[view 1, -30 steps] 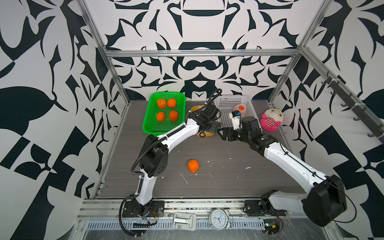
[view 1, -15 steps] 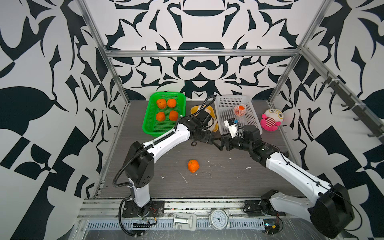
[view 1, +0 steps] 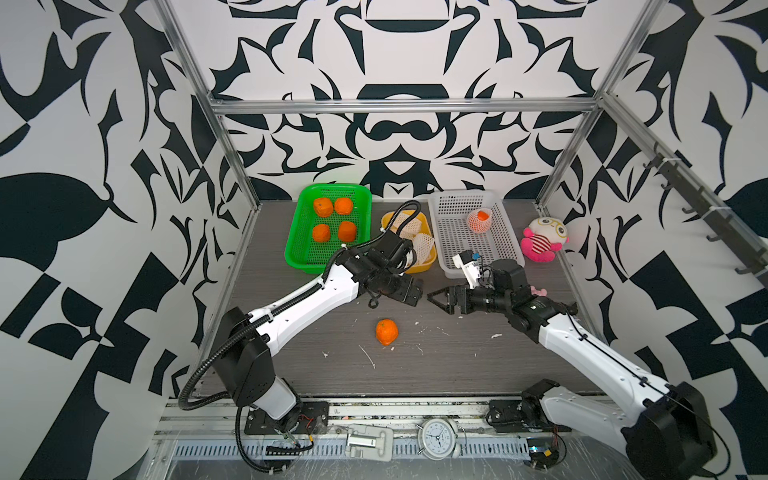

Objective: Remove foam nets from oranges
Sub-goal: Pick up the orange from the center of the board.

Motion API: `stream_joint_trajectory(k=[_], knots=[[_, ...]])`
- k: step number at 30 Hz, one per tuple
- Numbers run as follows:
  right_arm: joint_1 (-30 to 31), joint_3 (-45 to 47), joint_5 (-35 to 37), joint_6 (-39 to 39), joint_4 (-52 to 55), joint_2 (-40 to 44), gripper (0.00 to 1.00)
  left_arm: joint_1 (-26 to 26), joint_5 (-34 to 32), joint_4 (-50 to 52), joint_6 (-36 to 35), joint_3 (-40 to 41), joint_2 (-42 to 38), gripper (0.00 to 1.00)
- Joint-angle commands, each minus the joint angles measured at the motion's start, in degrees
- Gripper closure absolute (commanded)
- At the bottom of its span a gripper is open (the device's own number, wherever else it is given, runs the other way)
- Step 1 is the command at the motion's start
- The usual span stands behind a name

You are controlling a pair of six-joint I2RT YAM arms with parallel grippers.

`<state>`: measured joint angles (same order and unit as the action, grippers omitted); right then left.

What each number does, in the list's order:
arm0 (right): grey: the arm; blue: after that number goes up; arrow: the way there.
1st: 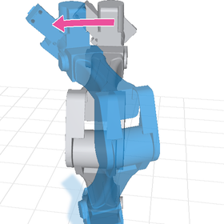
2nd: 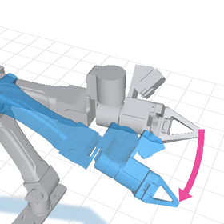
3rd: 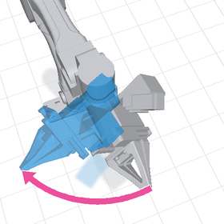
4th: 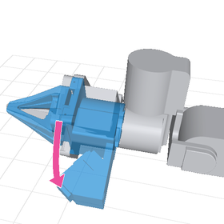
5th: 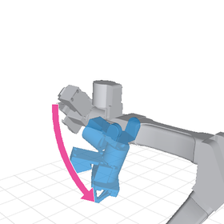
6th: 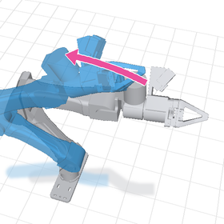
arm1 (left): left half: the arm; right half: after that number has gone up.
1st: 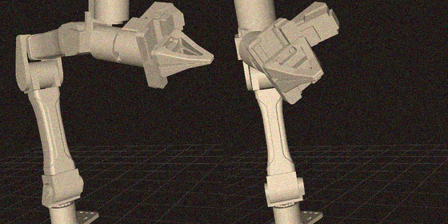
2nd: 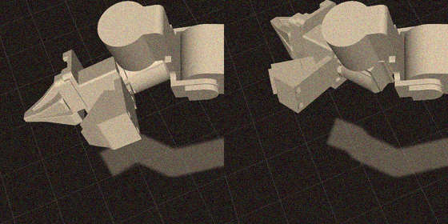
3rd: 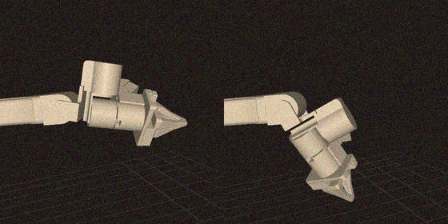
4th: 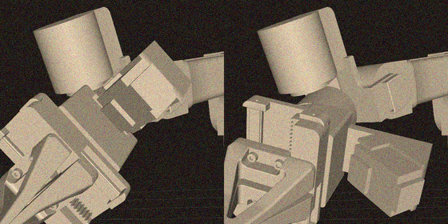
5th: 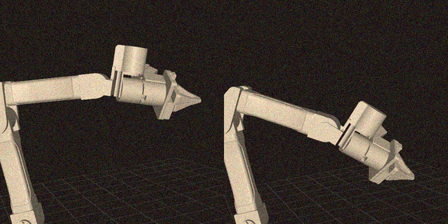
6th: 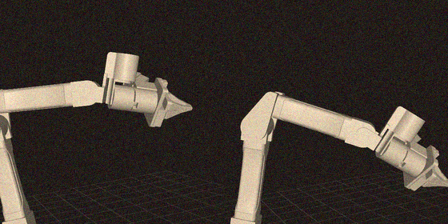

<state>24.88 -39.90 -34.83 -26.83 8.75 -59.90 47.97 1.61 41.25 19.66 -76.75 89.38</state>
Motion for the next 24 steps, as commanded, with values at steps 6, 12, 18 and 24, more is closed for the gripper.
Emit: stream_joint_trajectory(k=[6,12,18,24], knots=[[2.0,2.5,14.0,2.1,8.1,5.0,0.03,0.1,1.2,11.3,2.3,3.9,-3.5,0.0],[10.6,6.6,25.6,1.8,7.1,2.8,0.02,0.1,7.8,15.1,1.1,6.3,-2.0,0.01],[13.9,8.6,26.5,1.3,0.2,-2.5,0.02,-0.8,8.2,12.2,0.0,8.6,1.0,0.01],[14.5,10.0,25.7,1.1,-4.3,-4.7,0.02,-3.3,6.6,6.6,1.1,11.4,3.9,0.01]])
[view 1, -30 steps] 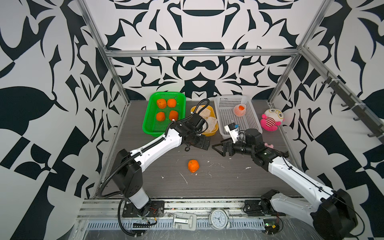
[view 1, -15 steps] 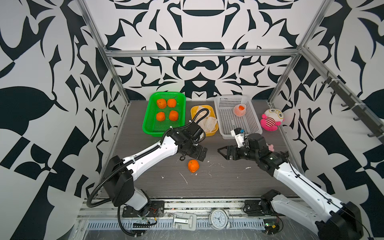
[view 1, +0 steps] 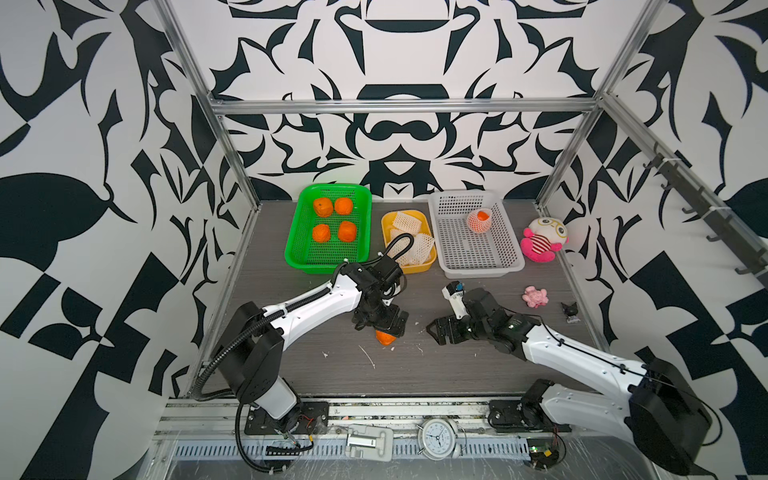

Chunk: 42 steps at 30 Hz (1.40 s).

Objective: Remove foam nets from oranges
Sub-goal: Pick up the orange from the center of the board.

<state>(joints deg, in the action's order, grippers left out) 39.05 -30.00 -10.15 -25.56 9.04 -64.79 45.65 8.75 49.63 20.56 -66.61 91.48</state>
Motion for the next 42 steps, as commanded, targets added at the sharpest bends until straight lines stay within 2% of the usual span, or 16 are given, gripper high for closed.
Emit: stream_joint_trajectory(k=[1,9,16,17,22,30,36,39,42], knots=[[0.4,0.4,1.0,-0.2,-5.1,0.0,0.02,-1.0,-0.9,-1.8,0.3,1.5,2.5,0.01],[0.4,1.1,0.1,-0.2,-7.5,-2.5,0.01,-1.0,-0.2,-6.3,0.3,3.1,7.3,0.02],[0.4,1.2,0.2,0.0,-8.7,-4.3,0.01,-1.0,-0.5,-6.1,0.6,4.0,7.7,0.14],[0.3,1.0,0.1,0.2,-8.7,-4.6,0.01,-1.0,-0.8,-5.8,0.8,4.2,7.3,0.2],[0.3,0.7,0.2,0.6,-9.4,-5.5,0.01,-1.0,-0.8,-5.4,1.4,4.7,5.7,0.33],[0.2,-1.0,1.2,2.9,-5.5,-4.7,0.01,-1.0,-1.6,-3.2,2.4,4.0,3.5,0.37],[0.3,-4.9,-0.8,6.8,-0.1,-0.4,0.01,-3.2,-3.6,3.9,4.3,-2.6,1.6,0.39],[0.7,-7.2,-1.3,9.4,0.8,0.7,0.01,-6.3,-4.1,6.8,4.4,-6.2,0.1,0.41],[1.1,-11.1,-1.0,12.3,3.2,-0.2,0.01,-10.1,-4.3,11.0,3.4,-11.3,0.4,0.48]])
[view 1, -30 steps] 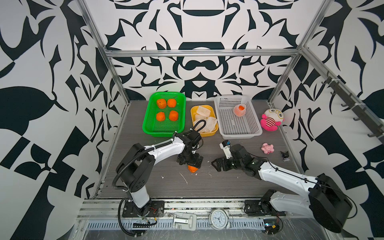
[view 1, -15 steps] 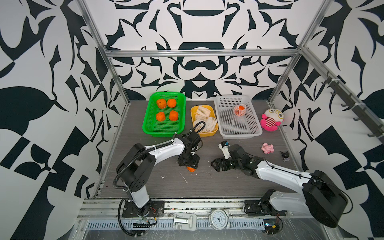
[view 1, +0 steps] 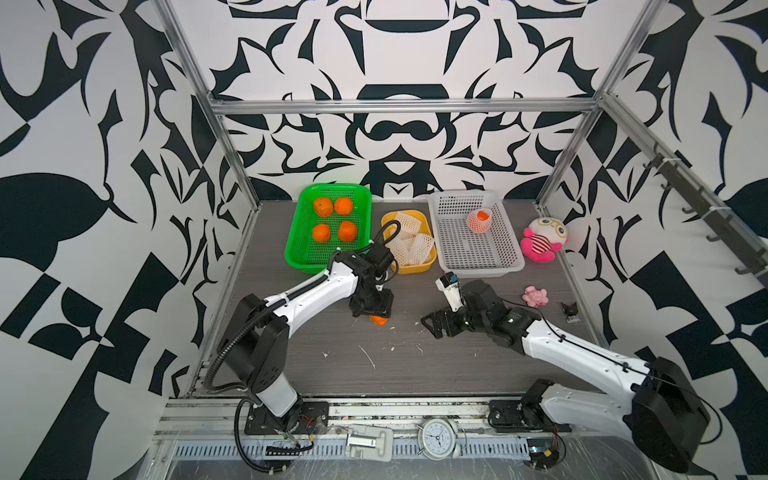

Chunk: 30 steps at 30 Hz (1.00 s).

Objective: Remove foam nets from oranges
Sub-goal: Pick up the orange from the center of the board, then place the orange in the basket.

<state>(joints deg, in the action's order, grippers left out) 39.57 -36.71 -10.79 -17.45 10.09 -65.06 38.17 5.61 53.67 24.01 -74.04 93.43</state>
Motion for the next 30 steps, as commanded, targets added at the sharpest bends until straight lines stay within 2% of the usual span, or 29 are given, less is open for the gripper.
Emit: stream_joint_trajectory(k=[1,8,13,17,22,27,30], knots=[[0.8,-5.7,-0.3,5.1,2.7,-0.4,0.02,-4.2,-1.3,8.7,-0.9,-6.1,-1.3,0.49],[1.5,-12.2,0.9,9.3,4.4,-3.6,0.02,-14.3,-7.3,15.7,-4.4,-21.0,2.5,0.51],[1.5,-15.4,1.1,10.9,3.2,-6.9,0.02,-21.0,-8.9,16.0,-5.7,-28.0,6.9,0.52],[1.5,-17.5,0.7,12.1,2.6,-10.1,0.02,-23.3,-12.4,17.4,-6.9,-33.6,12.1,0.53],[1.5,-18.0,0.6,12.8,0.3,-12.9,0.02,-25.0,-16.2,17.2,-8.0,-36.6,17.4,0.54],[1.4,-18.8,0.2,13.6,0.2,-15.3,0.02,-27.0,-16.0,17.8,-9.3,-40.7,23.0,0.55],[1.5,-19.0,-1.1,15.3,0.5,-16.9,0.03,-27.4,-15.0,16.8,-13.1,-41.3,25.6,0.55]])
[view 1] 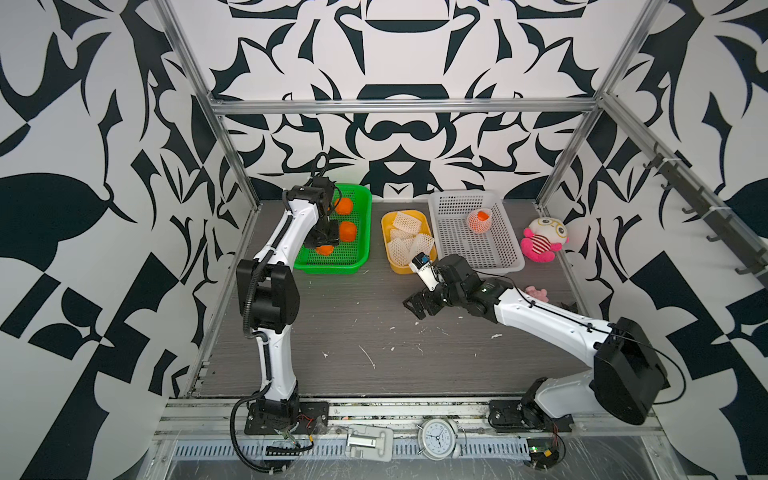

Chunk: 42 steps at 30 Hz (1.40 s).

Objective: Remove foam nets from oranges
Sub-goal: Place the orange in the basket.

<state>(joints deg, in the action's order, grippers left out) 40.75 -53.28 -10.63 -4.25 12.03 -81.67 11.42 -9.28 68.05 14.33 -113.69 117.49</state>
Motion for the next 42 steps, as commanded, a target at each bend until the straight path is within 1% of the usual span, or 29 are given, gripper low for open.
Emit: stream_joint_trajectory(k=[1,3,6,8,13,22,27,39,42], knots=[[0.3,-2.9,-2.2,2.6,-0.8,-1.1,0.04,-0.8,-0.2,2.0,-4.5,-1.2,2.3,0.55],[0.3,-3.8,-3.0,3.1,0.5,-2.4,0.05,-1.9,0.4,2.1,-5.2,-1.3,3.9,0.55],[0.3,-4.7,-3.2,3.5,1.0,-3.6,0.06,-4.0,3.6,1.6,-5.6,-1.4,5.8,0.55],[0.3,-5.1,-3.2,3.8,1.0,-3.8,0.06,-4.9,4.5,1.3,-5.9,-1.3,6.9,0.55],[0.3,-5.6,-3.0,4.3,0.6,-4.1,0.06,-5.1,3.7,1.3,-6.5,-0.8,9.2,0.55],[0.3,-4.8,-1.9,4.3,-0.3,-4.0,0.06,-5.3,3.2,0.8,-6.0,0.0,10.5,0.52],[0.2,-4.0,-1.2,4.5,-0.6,-3.1,0.05,-5.2,1.0,0.9,-5.4,0.3,11.6,0.52],[-0.1,-1.8,-0.4,4.6,-1.8,-1.0,0.05,-5.3,0.3,0.0,-4.2,1.6,12.5,0.46],[-0.1,-1.6,-0.3,4.7,-1.8,-0.8,0.04,-5.2,0.2,-0.4,-4.3,2.1,12.1,0.42]])
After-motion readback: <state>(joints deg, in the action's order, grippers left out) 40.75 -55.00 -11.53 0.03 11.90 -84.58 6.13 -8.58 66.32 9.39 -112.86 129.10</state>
